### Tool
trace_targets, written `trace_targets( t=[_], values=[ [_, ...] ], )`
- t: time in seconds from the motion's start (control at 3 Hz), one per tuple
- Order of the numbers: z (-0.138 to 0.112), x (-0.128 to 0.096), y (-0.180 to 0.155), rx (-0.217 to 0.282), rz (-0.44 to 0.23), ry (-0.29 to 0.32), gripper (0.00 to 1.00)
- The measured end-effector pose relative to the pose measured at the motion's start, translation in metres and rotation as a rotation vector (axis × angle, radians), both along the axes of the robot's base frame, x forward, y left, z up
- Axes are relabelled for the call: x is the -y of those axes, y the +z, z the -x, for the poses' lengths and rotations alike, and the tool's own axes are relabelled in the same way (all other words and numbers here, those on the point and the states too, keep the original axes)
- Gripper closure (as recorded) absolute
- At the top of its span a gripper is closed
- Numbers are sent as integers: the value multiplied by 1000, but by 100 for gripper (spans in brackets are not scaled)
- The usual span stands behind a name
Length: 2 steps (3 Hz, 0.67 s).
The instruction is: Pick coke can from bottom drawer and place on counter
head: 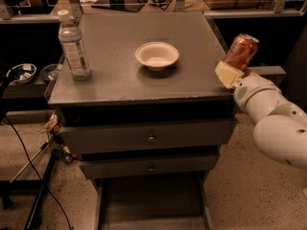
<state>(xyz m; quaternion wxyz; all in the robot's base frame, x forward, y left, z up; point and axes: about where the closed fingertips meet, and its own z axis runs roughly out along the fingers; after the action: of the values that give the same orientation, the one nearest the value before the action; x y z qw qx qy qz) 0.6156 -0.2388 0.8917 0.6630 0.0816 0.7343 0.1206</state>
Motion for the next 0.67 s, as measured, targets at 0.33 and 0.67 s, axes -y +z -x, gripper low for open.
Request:
trace_targets(
  t=[0.33,0.67],
  values=[
    [0,-1,-1,5,5,-1,100],
    [-3,-10,-5,54,64,-20,100]
  ],
)
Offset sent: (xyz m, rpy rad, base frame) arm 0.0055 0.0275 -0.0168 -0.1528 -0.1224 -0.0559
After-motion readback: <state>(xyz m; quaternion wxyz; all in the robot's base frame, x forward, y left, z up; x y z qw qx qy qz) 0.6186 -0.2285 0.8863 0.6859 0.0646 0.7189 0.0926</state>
